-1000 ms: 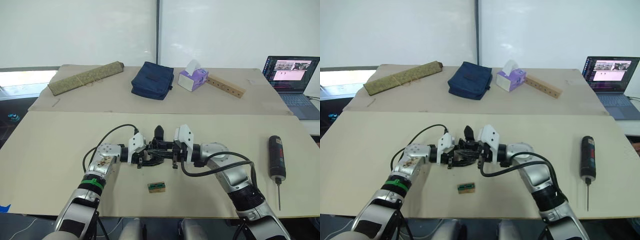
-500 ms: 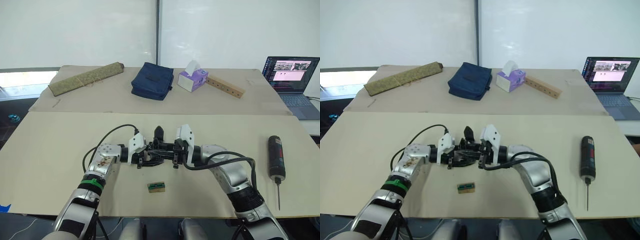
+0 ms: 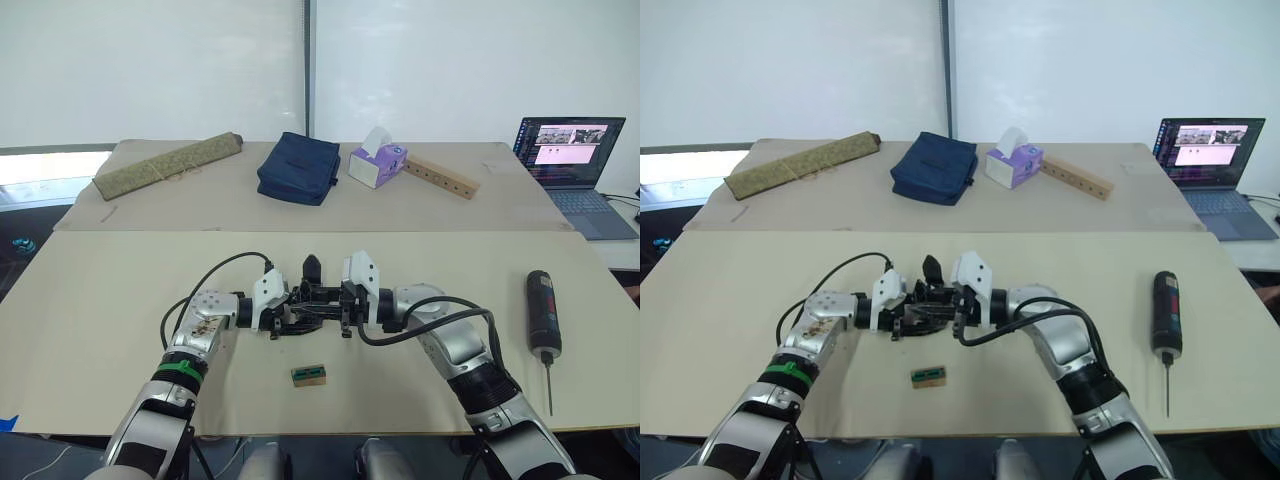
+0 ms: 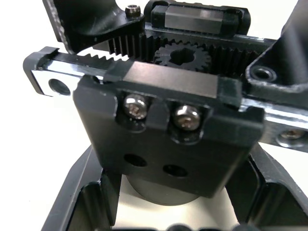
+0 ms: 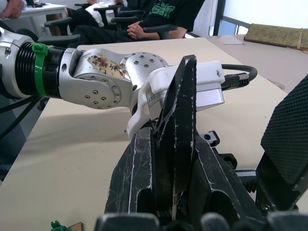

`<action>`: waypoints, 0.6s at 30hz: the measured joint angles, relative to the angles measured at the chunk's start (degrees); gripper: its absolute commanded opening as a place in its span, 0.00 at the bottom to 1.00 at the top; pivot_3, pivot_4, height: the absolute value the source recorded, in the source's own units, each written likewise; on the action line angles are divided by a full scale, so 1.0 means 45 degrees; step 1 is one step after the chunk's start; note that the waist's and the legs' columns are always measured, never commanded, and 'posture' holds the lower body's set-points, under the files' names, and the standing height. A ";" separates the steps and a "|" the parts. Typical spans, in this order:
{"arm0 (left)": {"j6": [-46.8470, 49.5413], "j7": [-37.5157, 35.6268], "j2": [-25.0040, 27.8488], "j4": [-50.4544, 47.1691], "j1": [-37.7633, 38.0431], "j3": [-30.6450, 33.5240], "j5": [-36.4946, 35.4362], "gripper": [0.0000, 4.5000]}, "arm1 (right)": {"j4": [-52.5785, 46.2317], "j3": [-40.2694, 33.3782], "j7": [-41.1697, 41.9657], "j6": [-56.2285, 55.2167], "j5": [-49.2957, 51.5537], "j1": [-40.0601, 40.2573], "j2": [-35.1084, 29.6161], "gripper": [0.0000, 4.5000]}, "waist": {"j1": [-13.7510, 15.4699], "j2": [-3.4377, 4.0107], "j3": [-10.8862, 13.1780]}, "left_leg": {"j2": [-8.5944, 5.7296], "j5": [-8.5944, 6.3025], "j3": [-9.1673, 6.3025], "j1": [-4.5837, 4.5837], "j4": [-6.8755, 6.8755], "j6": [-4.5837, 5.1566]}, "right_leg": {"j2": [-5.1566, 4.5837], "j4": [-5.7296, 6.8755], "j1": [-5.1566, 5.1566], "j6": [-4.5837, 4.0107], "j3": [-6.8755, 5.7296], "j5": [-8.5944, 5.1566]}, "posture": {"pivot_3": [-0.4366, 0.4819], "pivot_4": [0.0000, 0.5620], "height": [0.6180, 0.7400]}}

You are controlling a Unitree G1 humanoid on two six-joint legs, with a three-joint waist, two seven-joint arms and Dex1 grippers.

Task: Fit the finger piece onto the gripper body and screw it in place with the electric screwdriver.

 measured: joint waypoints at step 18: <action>0.0516 -0.0033 -0.0006 -0.0258 0.0167 0.0091 -0.0308 0.52 | 0.0705 -0.0223 0.0323 -0.0500 0.0065 0.0110 0.0441 0.53 | -0.0016 0.0007 0.0001 | 0.0025 -0.0004 0.0006 -0.0034 -0.0007 0.0004 | -0.0002 -0.0005 -0.0034 -0.0004 0.0003 -0.0002 | 0.48 0.27 1.00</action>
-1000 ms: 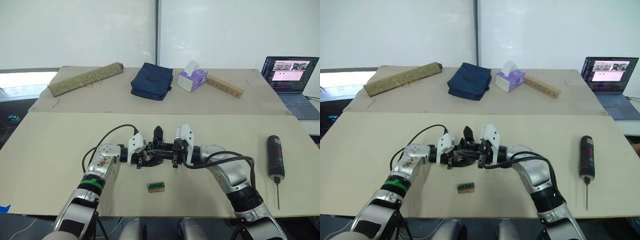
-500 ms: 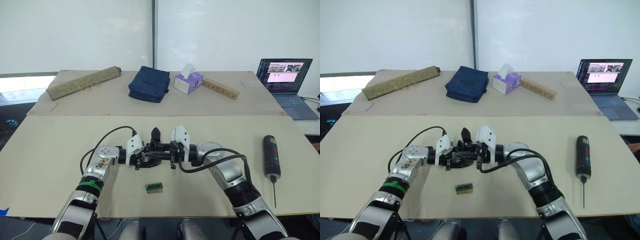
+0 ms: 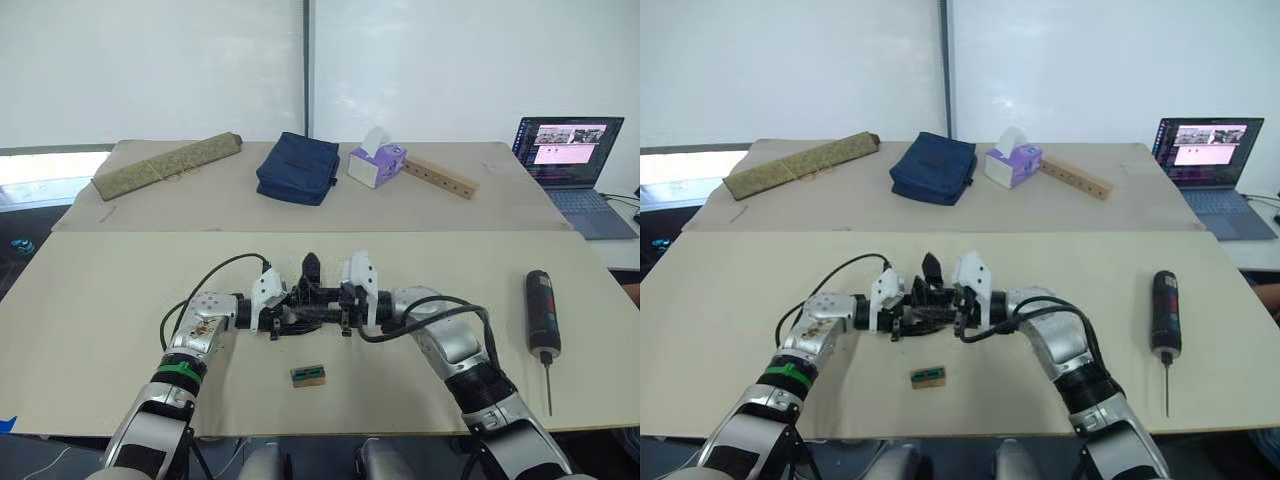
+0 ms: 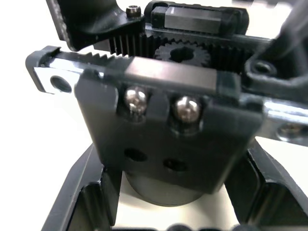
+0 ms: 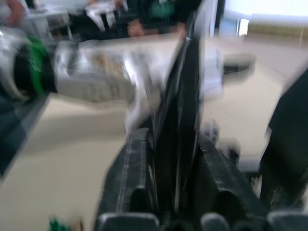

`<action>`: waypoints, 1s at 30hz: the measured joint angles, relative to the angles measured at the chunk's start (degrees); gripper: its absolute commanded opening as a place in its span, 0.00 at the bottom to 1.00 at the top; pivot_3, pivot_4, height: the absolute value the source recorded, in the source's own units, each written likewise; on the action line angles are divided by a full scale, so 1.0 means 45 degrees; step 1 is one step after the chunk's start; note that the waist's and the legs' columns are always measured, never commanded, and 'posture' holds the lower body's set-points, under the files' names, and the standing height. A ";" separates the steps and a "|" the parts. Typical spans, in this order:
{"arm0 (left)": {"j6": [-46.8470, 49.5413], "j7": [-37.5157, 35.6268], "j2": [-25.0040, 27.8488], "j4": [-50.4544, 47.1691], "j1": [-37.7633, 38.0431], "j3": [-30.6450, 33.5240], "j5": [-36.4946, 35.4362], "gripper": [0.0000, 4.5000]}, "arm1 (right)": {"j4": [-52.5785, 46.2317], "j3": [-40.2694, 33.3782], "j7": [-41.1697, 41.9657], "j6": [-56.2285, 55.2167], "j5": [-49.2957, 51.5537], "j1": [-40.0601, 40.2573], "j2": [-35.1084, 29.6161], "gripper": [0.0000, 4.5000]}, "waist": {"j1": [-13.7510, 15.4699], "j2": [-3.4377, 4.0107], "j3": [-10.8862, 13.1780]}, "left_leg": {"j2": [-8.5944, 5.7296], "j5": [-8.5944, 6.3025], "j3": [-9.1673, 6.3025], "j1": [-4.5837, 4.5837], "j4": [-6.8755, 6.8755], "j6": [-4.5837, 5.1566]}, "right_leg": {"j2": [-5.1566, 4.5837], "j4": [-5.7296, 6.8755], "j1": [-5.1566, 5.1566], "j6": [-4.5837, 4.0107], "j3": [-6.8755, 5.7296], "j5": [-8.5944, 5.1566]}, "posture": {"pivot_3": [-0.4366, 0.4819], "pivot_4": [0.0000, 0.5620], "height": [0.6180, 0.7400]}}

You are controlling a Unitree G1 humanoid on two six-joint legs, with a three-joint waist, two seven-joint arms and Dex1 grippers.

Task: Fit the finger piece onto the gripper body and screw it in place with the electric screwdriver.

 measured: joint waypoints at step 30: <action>-0.0392 0.0366 -0.0035 0.0090 -0.0025 -0.0073 0.0001 0.83 | -0.4598 -0.1889 0.0417 0.1095 0.1821 0.1047 -0.1524 1.00 | 0.0141 -0.0002 0.0001 | -0.0016 0.0002 -0.0002 -0.0146 0.0029 0.0001 | -0.0002 0.0019 -0.0133 -0.0001 -0.0003 0.0002 | 0.48 0.27 1.00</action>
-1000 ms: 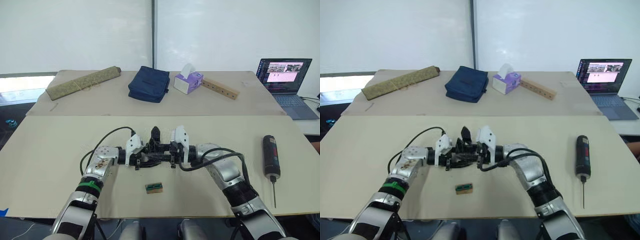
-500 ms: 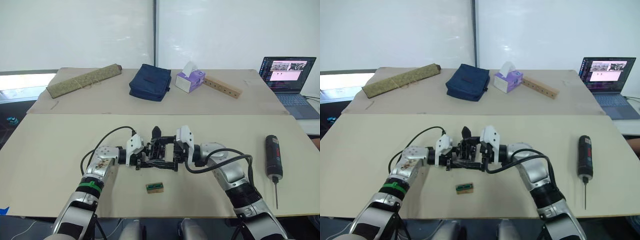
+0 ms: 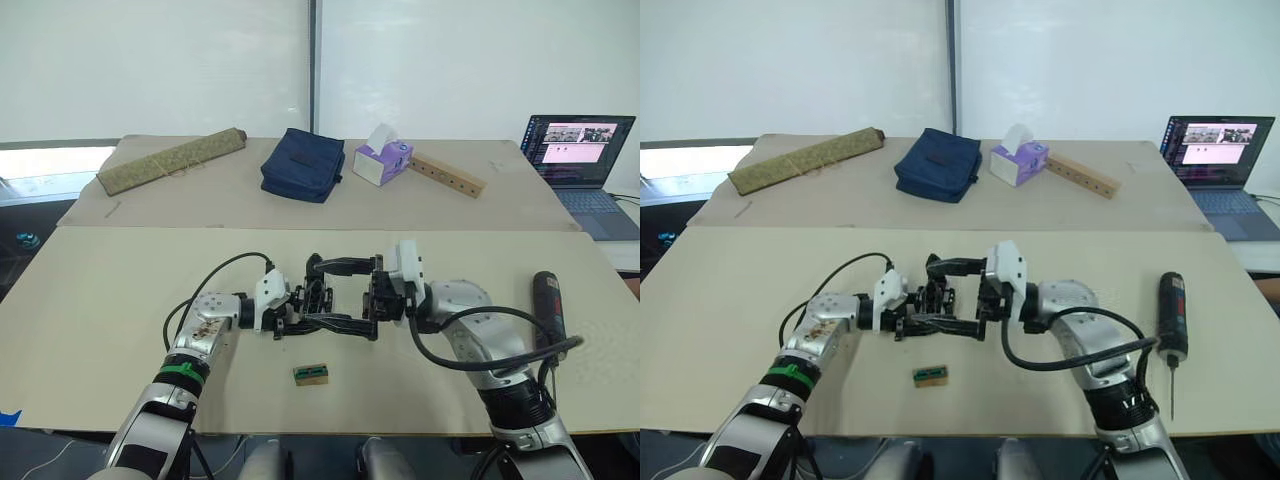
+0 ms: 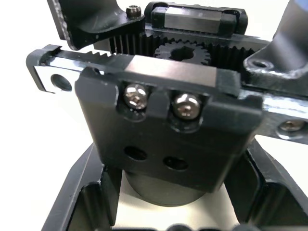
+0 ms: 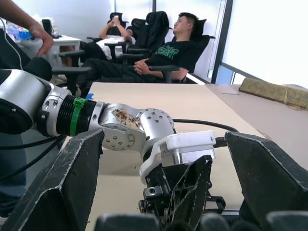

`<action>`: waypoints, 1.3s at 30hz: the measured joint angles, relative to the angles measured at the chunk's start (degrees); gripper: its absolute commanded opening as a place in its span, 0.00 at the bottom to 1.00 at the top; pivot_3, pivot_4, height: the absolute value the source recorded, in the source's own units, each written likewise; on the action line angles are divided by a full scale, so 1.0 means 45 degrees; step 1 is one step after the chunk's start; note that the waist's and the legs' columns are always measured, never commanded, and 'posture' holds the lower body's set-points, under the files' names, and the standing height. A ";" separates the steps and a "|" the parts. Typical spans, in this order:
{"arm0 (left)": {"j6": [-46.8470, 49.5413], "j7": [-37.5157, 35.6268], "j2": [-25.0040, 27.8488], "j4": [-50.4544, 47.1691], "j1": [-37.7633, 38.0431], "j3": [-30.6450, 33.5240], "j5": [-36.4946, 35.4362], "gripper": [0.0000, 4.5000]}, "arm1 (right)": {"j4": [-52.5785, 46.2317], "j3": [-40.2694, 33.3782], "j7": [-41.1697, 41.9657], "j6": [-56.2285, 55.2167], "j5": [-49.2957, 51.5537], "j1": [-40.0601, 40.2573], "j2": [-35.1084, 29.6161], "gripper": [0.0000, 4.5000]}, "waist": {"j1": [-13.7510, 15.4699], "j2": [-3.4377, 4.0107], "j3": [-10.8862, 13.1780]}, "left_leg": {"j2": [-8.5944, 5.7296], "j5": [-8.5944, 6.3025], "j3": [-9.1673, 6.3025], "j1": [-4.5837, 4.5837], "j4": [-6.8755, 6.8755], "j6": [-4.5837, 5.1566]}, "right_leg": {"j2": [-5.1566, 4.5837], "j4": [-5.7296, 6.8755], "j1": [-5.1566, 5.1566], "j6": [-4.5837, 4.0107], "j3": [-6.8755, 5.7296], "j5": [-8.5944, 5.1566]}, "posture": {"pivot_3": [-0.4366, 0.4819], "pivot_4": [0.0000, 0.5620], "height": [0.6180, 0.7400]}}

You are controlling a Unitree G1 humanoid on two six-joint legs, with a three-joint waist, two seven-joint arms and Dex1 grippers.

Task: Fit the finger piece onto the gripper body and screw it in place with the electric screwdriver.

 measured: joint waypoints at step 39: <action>0.4078 -0.2214 0.4961 -1.0345 0.4496 0.4928 -0.7484 1.00 | -0.4169 -1.1031 -0.4405 -0.4082 -0.0147 1.6890 0.3647 1.00 | 0.0005 0.0095 0.0048 | 0.0128 -0.0007 0.0079 -0.0033 -0.0074 -0.0012 | -0.0029 -0.0149 -0.0013 -0.0084 0.0038 -0.0054 | 0.48 0.27 1.00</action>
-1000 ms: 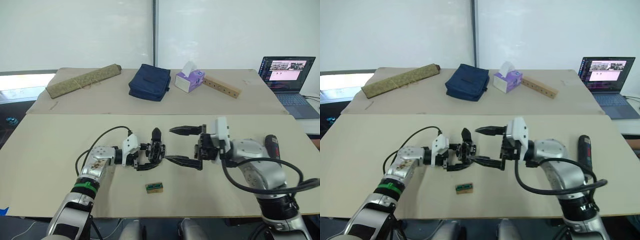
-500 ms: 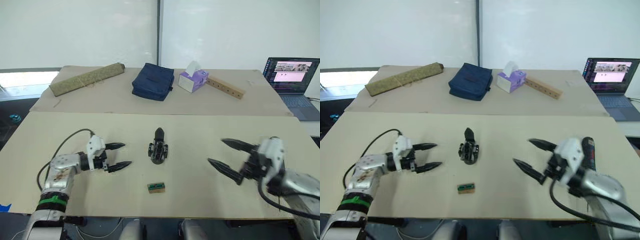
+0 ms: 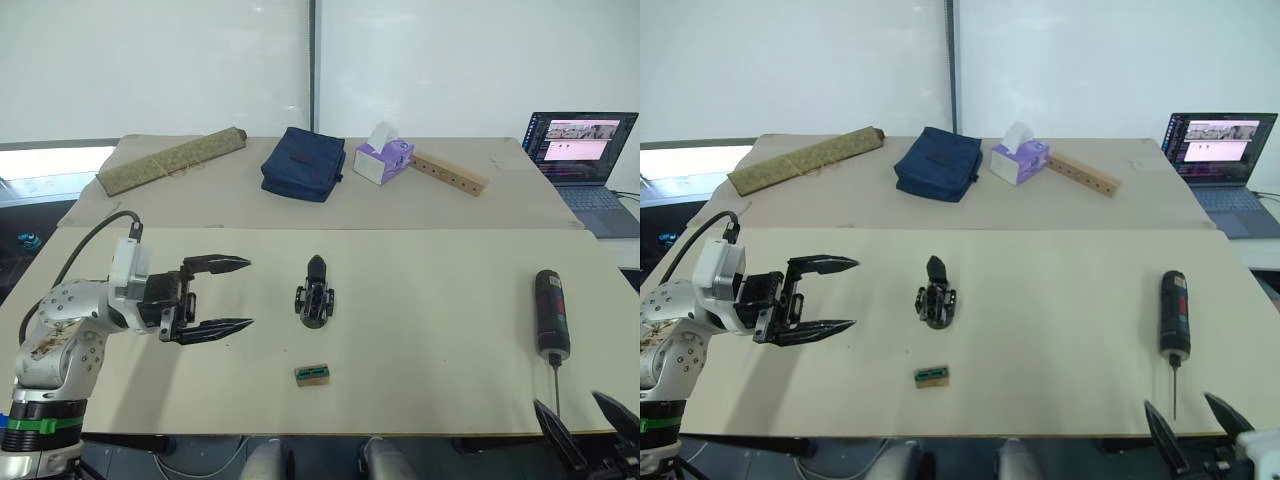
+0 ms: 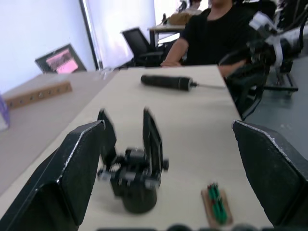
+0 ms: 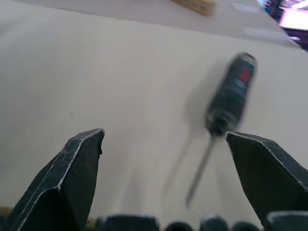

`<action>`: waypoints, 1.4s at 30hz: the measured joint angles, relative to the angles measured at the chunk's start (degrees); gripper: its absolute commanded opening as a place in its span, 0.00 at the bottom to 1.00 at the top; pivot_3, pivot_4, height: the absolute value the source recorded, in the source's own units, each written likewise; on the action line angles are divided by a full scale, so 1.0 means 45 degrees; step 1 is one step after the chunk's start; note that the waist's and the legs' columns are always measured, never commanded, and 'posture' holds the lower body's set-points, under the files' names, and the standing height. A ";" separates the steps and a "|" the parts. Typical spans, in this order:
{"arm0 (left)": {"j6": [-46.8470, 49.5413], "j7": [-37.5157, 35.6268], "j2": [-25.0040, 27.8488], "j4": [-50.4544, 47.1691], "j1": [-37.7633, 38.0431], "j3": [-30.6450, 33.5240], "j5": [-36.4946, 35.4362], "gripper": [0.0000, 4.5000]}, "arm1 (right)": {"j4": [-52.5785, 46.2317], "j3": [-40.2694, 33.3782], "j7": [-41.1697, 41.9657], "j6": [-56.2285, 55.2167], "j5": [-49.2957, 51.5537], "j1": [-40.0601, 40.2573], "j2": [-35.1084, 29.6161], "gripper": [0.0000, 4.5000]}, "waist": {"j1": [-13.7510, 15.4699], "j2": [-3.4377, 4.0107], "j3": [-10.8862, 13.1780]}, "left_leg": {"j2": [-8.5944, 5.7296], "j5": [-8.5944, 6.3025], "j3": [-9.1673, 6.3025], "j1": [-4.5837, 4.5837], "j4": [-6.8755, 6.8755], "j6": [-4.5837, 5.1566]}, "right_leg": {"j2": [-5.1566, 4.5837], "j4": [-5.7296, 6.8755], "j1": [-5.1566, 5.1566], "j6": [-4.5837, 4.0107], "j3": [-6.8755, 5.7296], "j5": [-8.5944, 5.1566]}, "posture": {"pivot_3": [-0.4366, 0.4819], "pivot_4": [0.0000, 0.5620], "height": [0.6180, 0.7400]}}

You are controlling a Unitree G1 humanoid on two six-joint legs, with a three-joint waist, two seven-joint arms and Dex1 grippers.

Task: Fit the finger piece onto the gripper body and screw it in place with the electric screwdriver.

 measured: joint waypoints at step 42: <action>0.0450 0.0936 -0.0634 -0.0470 -0.0898 -0.1547 0.0745 1.00 | 0.8226 0.2789 -0.4582 1.3451 0.2589 -1.2570 -0.9597 0.88 | 0.0038 -0.0031 0.0021 | -0.0032 0.0002 0.0065 -0.0024 0.0060 0.0016 | 0.0127 -0.0012 0.0021 0.0071 0.0041 0.0058 | 0.48 0.27 1.00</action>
